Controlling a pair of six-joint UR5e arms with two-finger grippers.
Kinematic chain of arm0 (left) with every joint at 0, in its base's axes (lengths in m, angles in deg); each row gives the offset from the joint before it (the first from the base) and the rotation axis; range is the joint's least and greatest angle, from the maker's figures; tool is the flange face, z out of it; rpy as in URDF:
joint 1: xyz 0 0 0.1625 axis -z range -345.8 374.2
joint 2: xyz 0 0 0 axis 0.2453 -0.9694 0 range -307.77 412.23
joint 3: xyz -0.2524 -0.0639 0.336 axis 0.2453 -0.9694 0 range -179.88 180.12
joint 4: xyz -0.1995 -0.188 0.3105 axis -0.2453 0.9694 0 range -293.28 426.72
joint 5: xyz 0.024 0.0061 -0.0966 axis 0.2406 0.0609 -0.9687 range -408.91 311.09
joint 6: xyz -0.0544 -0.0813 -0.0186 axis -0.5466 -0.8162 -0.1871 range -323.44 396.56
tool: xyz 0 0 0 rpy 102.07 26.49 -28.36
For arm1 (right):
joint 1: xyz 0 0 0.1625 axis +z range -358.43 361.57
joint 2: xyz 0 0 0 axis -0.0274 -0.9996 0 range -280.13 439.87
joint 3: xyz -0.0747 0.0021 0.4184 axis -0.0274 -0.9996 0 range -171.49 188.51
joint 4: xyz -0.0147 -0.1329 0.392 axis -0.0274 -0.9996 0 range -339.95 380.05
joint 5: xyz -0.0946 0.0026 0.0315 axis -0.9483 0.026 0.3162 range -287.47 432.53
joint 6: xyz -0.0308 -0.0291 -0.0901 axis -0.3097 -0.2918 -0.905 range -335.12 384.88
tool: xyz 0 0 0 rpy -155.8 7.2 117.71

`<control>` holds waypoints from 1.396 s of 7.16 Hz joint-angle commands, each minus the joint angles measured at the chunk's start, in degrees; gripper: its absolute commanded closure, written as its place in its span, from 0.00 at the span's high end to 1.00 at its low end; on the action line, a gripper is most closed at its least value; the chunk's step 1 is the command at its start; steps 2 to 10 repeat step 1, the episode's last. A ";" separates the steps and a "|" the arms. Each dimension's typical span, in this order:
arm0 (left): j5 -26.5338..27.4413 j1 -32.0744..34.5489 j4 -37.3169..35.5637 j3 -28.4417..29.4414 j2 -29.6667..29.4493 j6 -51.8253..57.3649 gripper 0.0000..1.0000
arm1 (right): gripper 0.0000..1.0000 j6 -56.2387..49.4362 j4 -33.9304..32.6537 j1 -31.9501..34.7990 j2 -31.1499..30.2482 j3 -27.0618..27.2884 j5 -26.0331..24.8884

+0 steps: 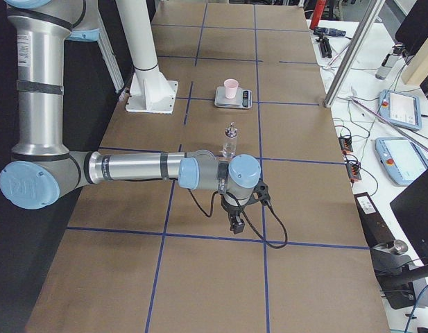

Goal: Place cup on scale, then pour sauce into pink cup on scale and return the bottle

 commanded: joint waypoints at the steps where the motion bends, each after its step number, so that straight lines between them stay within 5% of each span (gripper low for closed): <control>1: 0.02 -0.01 -0.05 -0.14 -0.04 -0.01 1.00 | 1.00 -0.07 0.00 0.00 0.00 -0.04 0.17; 10: 0.02 -0.01 -0.05 -0.14 -0.04 -0.01 1.00 | 1.00 -0.07 0.00 0.00 0.00 -0.04 0.17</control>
